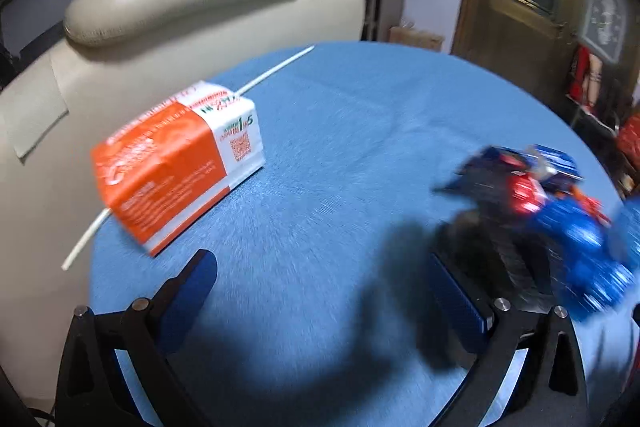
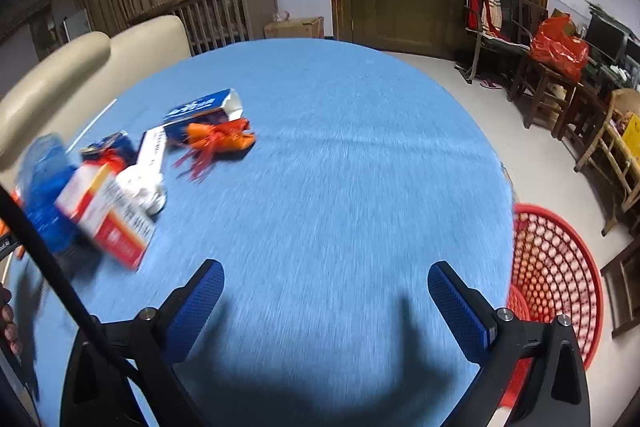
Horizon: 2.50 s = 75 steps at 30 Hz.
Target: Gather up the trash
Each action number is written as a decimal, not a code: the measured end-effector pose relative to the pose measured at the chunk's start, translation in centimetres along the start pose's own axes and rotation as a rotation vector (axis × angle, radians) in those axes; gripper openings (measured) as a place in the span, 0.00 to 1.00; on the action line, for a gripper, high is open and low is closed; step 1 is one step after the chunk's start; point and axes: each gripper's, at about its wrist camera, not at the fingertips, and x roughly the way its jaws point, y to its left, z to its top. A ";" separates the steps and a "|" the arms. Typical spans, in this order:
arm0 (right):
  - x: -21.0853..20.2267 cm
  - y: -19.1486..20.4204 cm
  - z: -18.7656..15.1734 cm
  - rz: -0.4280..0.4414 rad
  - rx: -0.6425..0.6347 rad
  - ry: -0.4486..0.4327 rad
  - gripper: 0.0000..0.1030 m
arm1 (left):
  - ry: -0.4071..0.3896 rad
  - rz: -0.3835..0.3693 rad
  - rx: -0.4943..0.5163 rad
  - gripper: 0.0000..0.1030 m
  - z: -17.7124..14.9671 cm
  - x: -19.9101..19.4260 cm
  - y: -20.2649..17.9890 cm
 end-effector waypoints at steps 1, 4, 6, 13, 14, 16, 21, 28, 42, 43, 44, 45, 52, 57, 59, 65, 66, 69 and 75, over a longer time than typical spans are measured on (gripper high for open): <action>-0.6 0.1 -0.3 0.006 0.005 -0.011 1.00 | -0.008 -0.016 0.010 1.00 -0.3 -0.9 -0.4; -2.5 1.0 -1.3 0.039 0.000 -0.034 1.00 | -0.034 -0.044 0.036 1.00 -1.3 -3.3 -1.8; -3.8 1.7 -1.9 0.056 -0.024 -0.067 1.00 | -0.051 -0.057 0.050 1.00 -1.9 -4.8 -2.9; -7.1 4.0 -2.8 0.122 -0.084 -0.131 1.00 | -0.065 -0.131 0.066 1.00 -3.7 -8.4 -5.3; -7.4 4.2 -2.8 0.124 -0.087 -0.140 1.00 | -0.072 -0.120 0.075 1.00 -3.9 -8.6 -5.6; -7.7 4.4 -3.0 0.136 -0.093 -0.145 1.00 | -0.073 -0.110 0.093 1.00 -4.1 -8.3 -6.0; -8.0 4.2 -3.4 0.149 -0.074 -0.148 1.00 | -0.069 -0.126 0.104 1.00 -4.6 -8.7 -6.6; -8.1 3.9 -3.6 0.149 -0.073 -0.148 1.00 | -0.065 -0.130 0.106 1.00 -4.6 -8.9 -6.4; -8.0 4.1 -3.7 0.144 -0.074 -0.147 1.00 | -0.054 -0.132 0.100 1.00 -4.9 -8.6 -6.0; -7.9 4.1 -3.8 0.144 -0.074 -0.146 1.00 | -0.052 -0.133 0.099 1.00 -4.9 -8.5 -6.0; -7.9 4.1 -3.8 0.144 -0.073 -0.143 1.00 | -0.052 -0.134 0.098 1.00 -4.9 -8.5 -5.9; -7.9 4.1 -3.9 0.145 -0.074 -0.142 1.00 | -0.051 -0.134 0.098 1.00 -5.0 -8.4 -5.9; -7.4 4.2 -4.1 0.144 -0.079 -0.126 1.00 | -0.052 -0.142 0.098 1.00 -5.0 -8.2 -5.8; -7.3 4.3 -4.1 0.143 -0.079 -0.126 1.00 | -0.049 -0.141 0.098 1.00 -5.0 -8.1 -5.8; -7.3 4.3 -4.2 0.142 -0.081 -0.125 1.00 | -0.049 -0.144 0.095 1.00 -5.0 -8.0 -5.7; -7.1 4.4 -4.1 0.142 -0.086 -0.120 1.00 | -0.047 -0.148 0.095 1.00 -5.0 -7.9 -5.7; -7.1 4.5 -4.1 0.141 -0.086 -0.120 1.00 | -0.046 -0.147 0.095 1.00 -5.0 -7.9 -5.7; -7.0 4.7 -4.0 0.147 -0.094 -0.122 1.00 | -0.051 -0.153 0.086 1.00 -5.0 -8.0 -5.4; -5.9 6.6 -2.1 0.299 -0.248 -0.082 1.00 | -0.035 -0.168 0.039 1.00 -5.6 -7.6 -3.5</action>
